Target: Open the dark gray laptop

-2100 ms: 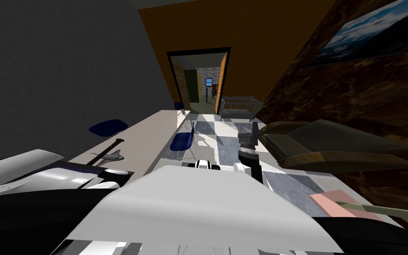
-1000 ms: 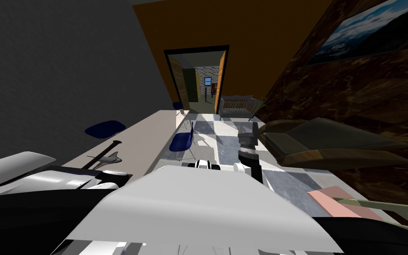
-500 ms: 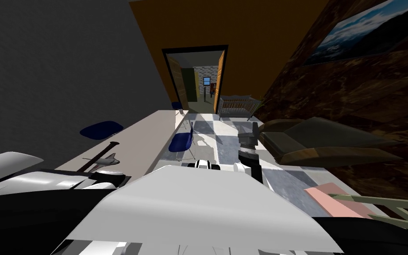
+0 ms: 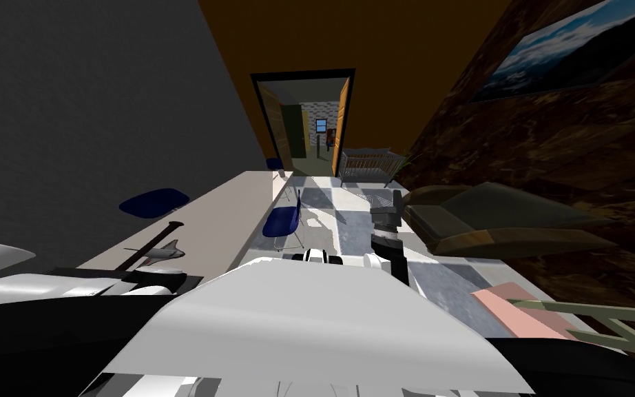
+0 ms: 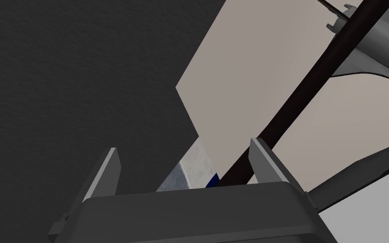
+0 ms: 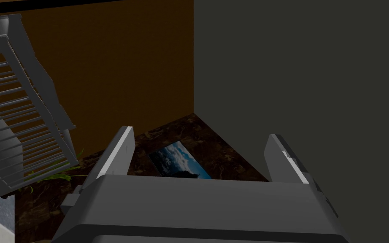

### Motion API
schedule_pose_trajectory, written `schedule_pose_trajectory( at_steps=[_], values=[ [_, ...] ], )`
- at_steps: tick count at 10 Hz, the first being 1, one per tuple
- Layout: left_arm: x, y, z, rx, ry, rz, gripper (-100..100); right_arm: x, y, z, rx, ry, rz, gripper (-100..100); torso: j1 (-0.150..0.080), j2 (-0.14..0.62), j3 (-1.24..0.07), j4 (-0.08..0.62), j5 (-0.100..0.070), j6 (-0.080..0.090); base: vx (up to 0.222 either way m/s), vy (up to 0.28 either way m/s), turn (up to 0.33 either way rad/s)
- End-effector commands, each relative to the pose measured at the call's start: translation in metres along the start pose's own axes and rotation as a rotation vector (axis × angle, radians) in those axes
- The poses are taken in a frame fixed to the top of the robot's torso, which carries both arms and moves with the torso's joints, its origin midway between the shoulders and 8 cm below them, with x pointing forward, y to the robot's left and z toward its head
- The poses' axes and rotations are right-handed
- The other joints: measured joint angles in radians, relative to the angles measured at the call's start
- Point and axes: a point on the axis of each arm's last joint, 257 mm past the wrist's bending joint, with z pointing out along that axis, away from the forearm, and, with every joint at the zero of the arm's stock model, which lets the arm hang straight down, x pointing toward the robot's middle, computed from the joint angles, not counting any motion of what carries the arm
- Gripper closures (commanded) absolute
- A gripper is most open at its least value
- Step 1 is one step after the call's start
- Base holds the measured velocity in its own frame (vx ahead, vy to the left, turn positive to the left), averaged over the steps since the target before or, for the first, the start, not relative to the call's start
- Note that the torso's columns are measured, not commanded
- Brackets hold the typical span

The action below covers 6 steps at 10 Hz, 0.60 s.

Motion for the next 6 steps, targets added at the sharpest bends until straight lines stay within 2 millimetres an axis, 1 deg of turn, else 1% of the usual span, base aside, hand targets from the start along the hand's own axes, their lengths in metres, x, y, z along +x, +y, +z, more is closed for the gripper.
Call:
schedule_pose_trajectory(
  at_steps=[1,2,3,4,5,6],
  values=[
    [-0.029,0.007,0.004,-0.036,-0.076,0.012,-100,0.0,0.0,0.0,0.0,0.0,0.0,0,0.0,0.0,0.0,0.0,-0.001,0.0,-0.005,0.005,-0.014],
    [-0.029,0.007,0.004,-0.036,-0.076,0.012,-100,0.0,0.0,0.0,0.0,0.0,0.0,0,0.001,-0.001,-0.001,0.0,-0.001,0.001,-0.005,0.007,0.044],
    [-0.039,-0.002,0.003,-0.039,-0.109,0.012,-100,0.0,0.0,0.0,0.0,0.0,0.0,0,0.0,-0.001,-0.002,0.0,-0.002,0.001,0.0,0.02,-0.039],
    [-0.04,-0.001,0.003,-0.045,-0.114,0.011,-100,0.0,0.0,0.0,0.0,0.0,0.0,0,-0.002,-0.002,-0.002,0.0,-0.004,0.003,0.0,0.021,-0.011],
    [-0.05,-0.009,0.001,-0.049,-0.147,0.01,-100,0.0,0.0,0.0,0.0,0.0,0.0,0,-0.003,-0.002,-0.002,0.0,-0.004,0.003,-0.003,0.013,-0.047],
    [-0.051,-0.008,0.001,-0.055,-0.152,0.01,-100,0.0,0.0,0.0,0.0,0.0,0.0,0,-0.003,-0.002,-0.003,0.0,-0.005,0.003,-0.001,0.011,-0.049]
  ],
)
